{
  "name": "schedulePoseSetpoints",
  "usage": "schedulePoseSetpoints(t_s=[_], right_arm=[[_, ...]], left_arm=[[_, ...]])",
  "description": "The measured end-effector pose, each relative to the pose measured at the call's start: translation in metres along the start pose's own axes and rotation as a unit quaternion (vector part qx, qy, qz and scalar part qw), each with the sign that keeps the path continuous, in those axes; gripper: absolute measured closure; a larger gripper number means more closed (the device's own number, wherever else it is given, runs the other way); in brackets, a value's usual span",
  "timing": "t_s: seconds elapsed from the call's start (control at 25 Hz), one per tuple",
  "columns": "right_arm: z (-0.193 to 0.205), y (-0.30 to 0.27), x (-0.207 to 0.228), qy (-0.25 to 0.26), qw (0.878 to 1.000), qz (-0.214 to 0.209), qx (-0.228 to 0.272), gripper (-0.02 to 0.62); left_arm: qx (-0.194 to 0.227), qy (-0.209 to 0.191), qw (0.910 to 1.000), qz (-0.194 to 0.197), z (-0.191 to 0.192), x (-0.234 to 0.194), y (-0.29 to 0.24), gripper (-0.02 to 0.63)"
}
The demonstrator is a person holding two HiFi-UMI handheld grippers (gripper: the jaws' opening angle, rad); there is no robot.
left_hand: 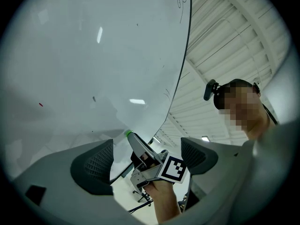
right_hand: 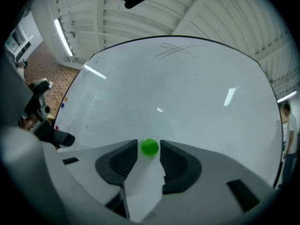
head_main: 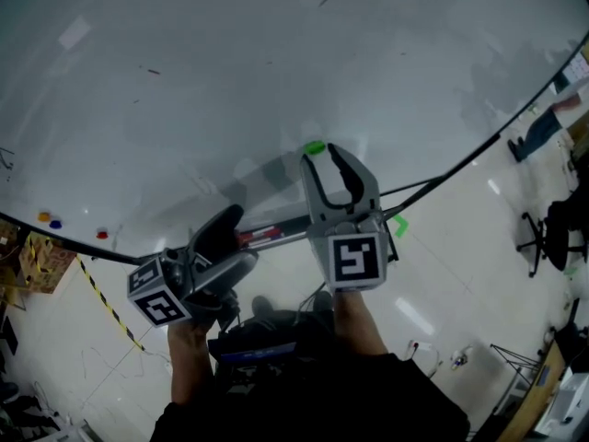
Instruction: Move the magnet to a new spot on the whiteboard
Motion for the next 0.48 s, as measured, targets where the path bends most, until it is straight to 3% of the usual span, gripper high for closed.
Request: schedulePoseSetpoints(t_s=[0.2,0.48], right_arm=[[0.0050,-0.0091,-0.0108,0.058,0.997,0.045,-0.018,0.420],[0.0036,-0.0085,-0.0081,0.031,0.999,0.032,-0.012,0.445]], left_arm=[[-0.002,-0.006,1.0000,-0.002,-0.0054,0.0007,0.0069,0.163],[-0.005,-0.004,1.0000,0.000,-0.0055,0.0021,0.0062,0.163]])
Point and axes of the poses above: the fingertips, and each gripper's own axes: y backward along the fingers, x to its right, z out of its underside, the point moved 7 cm from there along y, backward along the fingers, and after that the axes turned 8 degrees about x, right-handed, at the moved point
